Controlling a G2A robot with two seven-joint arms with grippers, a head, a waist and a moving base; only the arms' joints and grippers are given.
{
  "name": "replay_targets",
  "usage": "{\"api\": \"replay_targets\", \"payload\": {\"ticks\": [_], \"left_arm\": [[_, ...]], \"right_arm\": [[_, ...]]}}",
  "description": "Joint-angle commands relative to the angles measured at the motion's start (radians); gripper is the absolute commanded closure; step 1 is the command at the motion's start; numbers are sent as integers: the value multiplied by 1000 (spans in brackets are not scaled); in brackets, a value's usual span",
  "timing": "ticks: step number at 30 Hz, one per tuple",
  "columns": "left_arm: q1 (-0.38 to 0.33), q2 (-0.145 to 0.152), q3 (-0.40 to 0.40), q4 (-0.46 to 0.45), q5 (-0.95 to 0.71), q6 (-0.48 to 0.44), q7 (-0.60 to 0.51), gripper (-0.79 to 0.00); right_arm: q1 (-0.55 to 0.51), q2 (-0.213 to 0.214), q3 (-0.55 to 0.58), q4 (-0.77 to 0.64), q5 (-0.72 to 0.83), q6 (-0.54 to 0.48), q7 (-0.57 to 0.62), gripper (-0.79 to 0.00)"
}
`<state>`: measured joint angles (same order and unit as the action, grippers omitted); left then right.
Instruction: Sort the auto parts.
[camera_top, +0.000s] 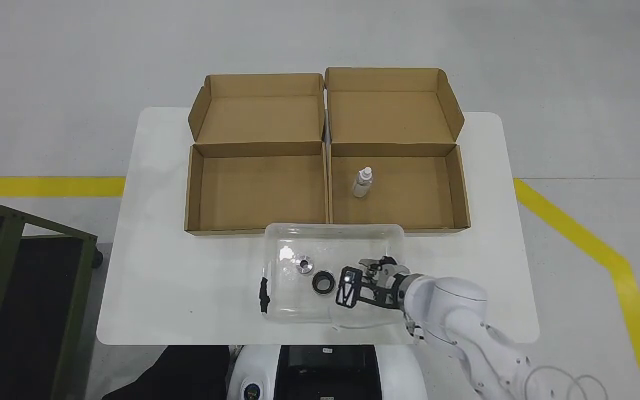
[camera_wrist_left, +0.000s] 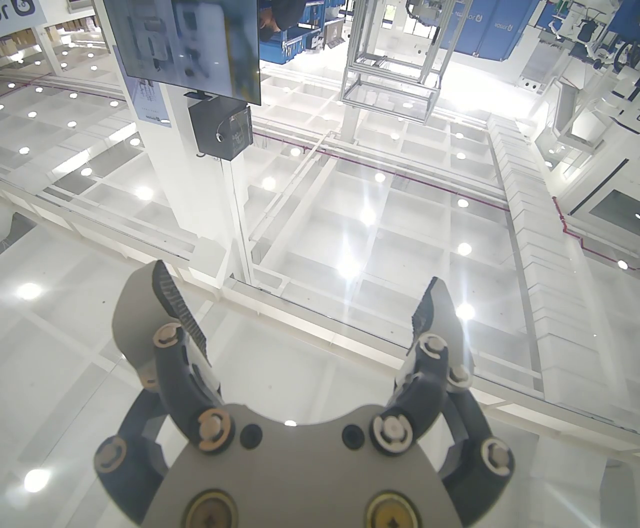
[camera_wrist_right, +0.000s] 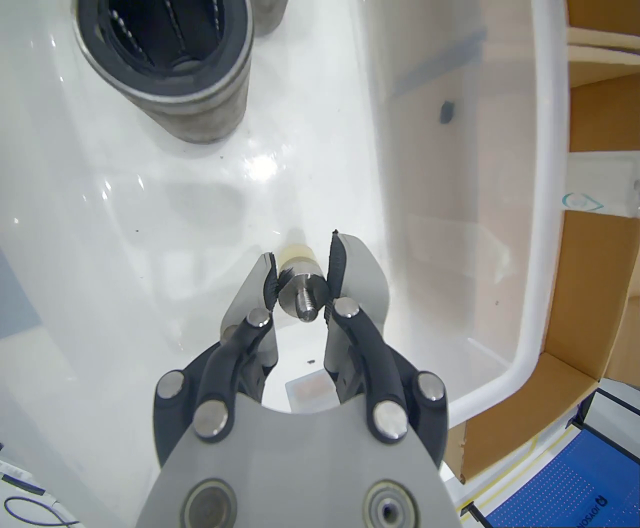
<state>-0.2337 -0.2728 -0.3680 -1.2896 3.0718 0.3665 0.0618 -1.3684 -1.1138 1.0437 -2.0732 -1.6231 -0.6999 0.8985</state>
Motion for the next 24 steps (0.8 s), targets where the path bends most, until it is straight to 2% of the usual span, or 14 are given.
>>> {"api": "replay_targets", "payload": {"ticks": [1,6,13,19,24], "left_arm": [[0,0,0,0,0,0,0,-785],[0,0,0,0,0,0,0,-785],[0,0,0,0,0,0,0,-785],[0,0,0,0,0,0,0,-785],[0,0,0,0,0,0,0,-785]], "right_arm": [[-3,0,-1,-10,-1,1,-10,0],[-9,1,5,-24,5,16,-61,0],[-35,6,65,-33,95,44,-196,0],[-83,12,142,-62,173,99,-354,0],[-113,16,199,-48,269,95,-524,0]]}}
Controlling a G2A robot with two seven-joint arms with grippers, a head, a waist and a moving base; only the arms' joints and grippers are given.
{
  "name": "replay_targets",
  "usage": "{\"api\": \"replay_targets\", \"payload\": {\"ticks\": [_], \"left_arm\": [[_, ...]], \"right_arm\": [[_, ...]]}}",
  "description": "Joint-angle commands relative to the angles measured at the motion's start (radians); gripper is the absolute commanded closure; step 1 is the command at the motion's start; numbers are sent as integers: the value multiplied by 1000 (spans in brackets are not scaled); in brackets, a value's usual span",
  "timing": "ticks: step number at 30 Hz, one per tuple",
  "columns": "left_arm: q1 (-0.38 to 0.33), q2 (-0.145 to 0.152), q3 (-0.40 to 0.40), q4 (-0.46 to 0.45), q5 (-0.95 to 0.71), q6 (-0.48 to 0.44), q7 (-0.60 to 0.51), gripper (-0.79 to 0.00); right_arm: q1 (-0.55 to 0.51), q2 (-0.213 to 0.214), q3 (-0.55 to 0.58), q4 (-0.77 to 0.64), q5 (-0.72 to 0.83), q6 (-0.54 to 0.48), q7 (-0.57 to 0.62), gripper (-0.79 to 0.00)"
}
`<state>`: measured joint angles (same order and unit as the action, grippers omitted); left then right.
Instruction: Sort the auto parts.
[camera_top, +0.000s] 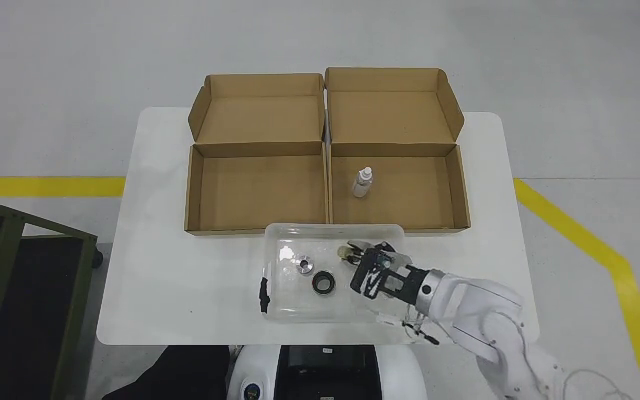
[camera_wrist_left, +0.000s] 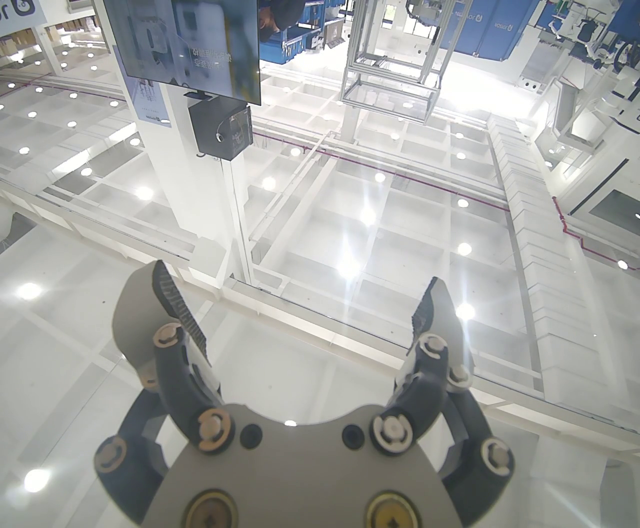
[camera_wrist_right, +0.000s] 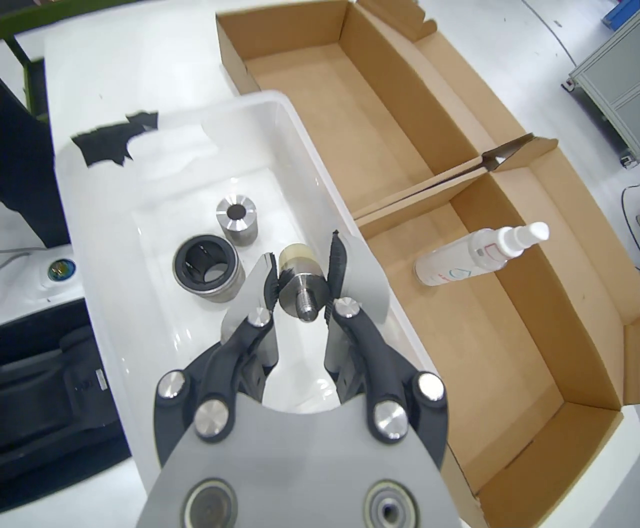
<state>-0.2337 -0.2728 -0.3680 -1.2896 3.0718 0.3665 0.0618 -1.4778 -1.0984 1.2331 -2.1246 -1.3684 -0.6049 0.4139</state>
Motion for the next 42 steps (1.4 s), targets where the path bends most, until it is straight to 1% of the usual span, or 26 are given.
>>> {"api": "replay_targets", "payload": {"ticks": [1,4,7,13,21,26,30,35,40,42], "left_arm": [[0,0,0,0,0,0,0,-785],[0,0,0,0,0,0,0,-785],[0,0,0,0,0,0,0,-785],[0,0,0,0,0,0,0,-785],[0,0,0,0,0,0,0,-785],[0,0,0,0,0,0,0,-785],[0,0,0,0,0,0,0,-785],[0,0,0,0,0,0,0,-785],[0,0,0,0,0,0,0,-785],[0,0,0,0,0,0,0,-785]], "right_arm": [[-9,1,17,9,28,2,-75,0],[-18,0,30,22,65,1,-179,0],[-21,-1,29,34,99,-13,-254,0],[6,-5,12,52,207,-60,-337,0],[35,-12,20,50,326,-49,-468,0],[48,-14,29,50,409,-72,-504,0],[58,-13,50,35,462,-96,-509,0],[59,-14,75,11,517,-103,-540,0],[51,-13,95,-20,549,-120,-546,0],[50,-12,104,-25,533,-134,-545,0]]}}
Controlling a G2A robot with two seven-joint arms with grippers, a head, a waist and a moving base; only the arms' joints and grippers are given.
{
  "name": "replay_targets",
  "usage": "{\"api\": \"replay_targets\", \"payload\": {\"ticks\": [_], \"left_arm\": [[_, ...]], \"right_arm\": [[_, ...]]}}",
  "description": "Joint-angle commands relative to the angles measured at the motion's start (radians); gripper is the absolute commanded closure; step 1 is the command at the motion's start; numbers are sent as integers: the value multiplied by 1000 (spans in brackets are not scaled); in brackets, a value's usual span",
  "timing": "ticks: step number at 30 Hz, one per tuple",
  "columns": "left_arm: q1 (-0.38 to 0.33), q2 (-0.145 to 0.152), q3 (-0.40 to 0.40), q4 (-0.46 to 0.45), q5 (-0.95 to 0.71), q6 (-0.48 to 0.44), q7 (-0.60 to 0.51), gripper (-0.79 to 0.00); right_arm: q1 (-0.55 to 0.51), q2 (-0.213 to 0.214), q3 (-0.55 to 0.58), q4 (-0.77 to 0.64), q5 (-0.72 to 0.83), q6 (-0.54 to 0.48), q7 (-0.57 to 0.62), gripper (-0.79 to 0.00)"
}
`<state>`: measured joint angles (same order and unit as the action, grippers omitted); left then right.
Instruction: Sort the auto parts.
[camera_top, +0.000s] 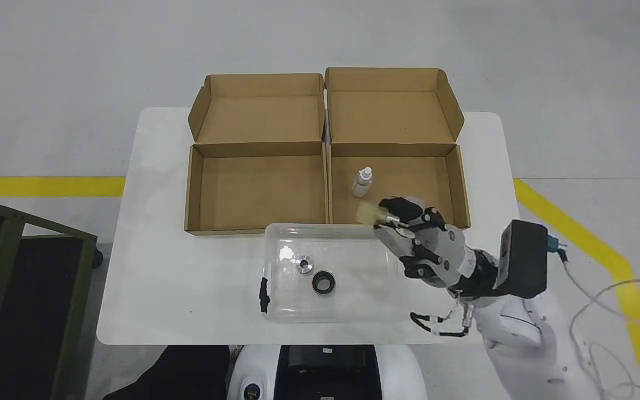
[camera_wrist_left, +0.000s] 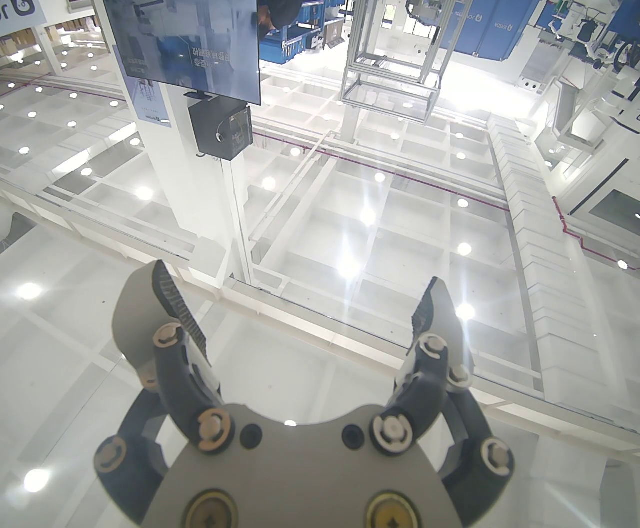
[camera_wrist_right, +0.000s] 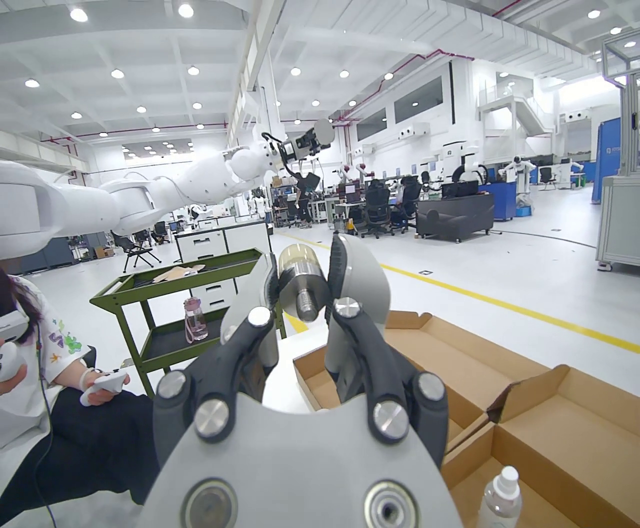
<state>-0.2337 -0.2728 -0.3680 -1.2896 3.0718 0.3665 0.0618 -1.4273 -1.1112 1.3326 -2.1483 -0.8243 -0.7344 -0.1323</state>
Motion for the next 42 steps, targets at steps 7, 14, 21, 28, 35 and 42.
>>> {"api": "replay_targets", "payload": {"ticks": [7,14,21,28,35,42], "left_arm": [[0,0,0,0,0,0,0,-785],[0,0,0,0,0,0,0,-785],[0,0,0,0,0,0,0,-785],[0,0,0,0,0,0,0,-785],[0,0,0,0,0,0,0,-785],[0,0,0,0,0,0,0,-785]], "right_arm": [[-13,0,14,21,-58,11,17,0],[-6,3,28,64,-160,61,108,0],[10,5,44,111,-312,138,160,0],[39,9,78,190,-303,181,284,0],[97,14,90,274,-283,189,435,0],[182,12,33,337,-359,227,569,0]]}}
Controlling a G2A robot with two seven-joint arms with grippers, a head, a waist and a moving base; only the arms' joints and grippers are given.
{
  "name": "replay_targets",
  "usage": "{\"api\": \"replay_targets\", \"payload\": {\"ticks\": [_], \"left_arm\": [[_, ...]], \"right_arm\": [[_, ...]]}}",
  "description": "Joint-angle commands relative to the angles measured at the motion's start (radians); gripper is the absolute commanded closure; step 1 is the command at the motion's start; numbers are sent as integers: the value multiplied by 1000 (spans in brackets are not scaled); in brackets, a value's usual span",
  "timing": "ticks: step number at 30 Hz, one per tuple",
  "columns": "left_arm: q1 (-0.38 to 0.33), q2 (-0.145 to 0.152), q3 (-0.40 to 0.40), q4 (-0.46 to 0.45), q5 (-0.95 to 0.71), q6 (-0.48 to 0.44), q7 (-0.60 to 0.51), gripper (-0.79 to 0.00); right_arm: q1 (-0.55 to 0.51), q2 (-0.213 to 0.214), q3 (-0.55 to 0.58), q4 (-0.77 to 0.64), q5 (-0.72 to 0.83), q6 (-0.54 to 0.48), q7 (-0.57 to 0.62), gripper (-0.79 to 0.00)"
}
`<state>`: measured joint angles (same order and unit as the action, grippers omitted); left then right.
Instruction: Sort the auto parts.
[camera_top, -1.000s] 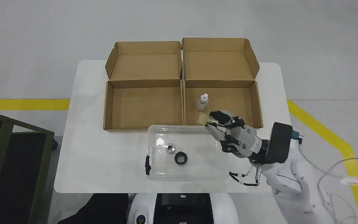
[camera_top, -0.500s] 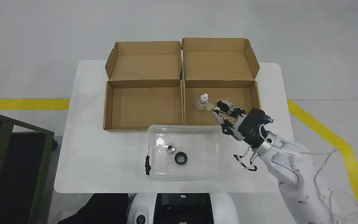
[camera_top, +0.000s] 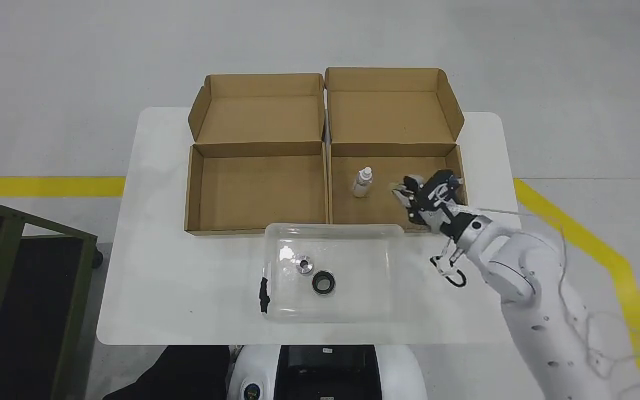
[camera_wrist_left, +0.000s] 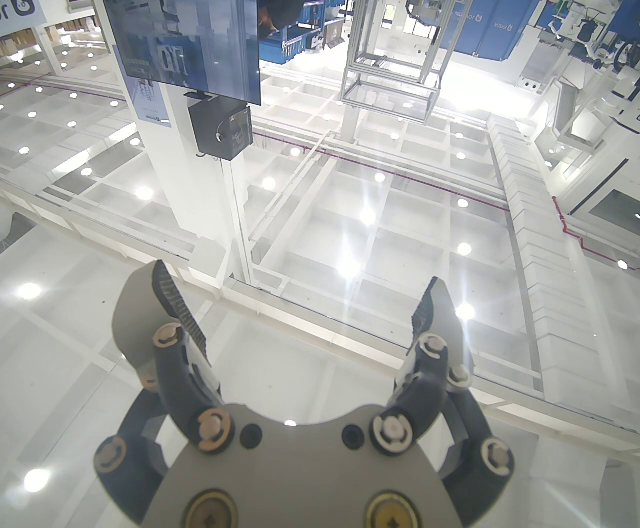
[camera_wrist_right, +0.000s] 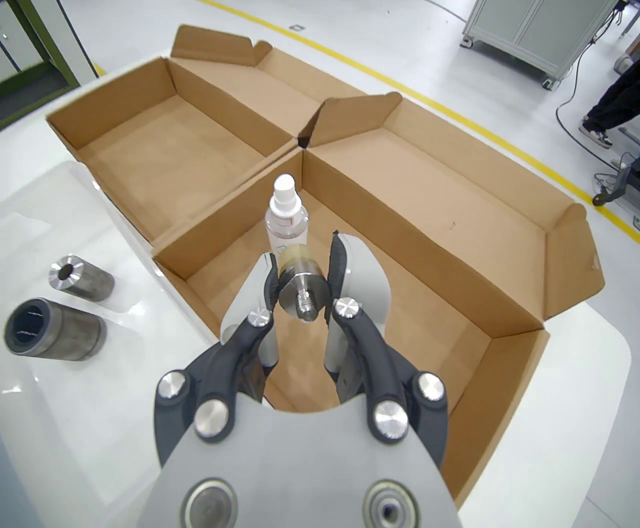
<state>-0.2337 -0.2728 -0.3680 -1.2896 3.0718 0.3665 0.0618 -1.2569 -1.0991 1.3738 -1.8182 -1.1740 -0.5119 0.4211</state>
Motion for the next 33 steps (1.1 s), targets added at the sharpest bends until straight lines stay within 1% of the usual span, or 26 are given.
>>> {"api": "replay_targets", "payload": {"ticks": [1,10,20,26,31,32,33], "left_arm": [[0,0,0,0,0,0,0,-785],[0,0,0,0,0,0,0,-785],[0,0,0,0,0,0,0,-785],[0,0,0,0,0,0,0,-785],[0,0,0,0,0,0,0,-785],[0,0,0,0,0,0,0,-785],[0,0,0,0,0,0,0,-785]], "right_arm": [[23,-1,-17,16,-16,8,29,0],[118,-9,-88,98,-60,41,140,0],[220,-24,-176,207,-94,52,226,0],[268,-34,-215,266,-91,66,259,0],[288,-39,-235,292,-96,74,273,0],[292,-40,-239,298,-96,75,275,-3],[296,-41,-243,303,-95,76,276,-25]]}}
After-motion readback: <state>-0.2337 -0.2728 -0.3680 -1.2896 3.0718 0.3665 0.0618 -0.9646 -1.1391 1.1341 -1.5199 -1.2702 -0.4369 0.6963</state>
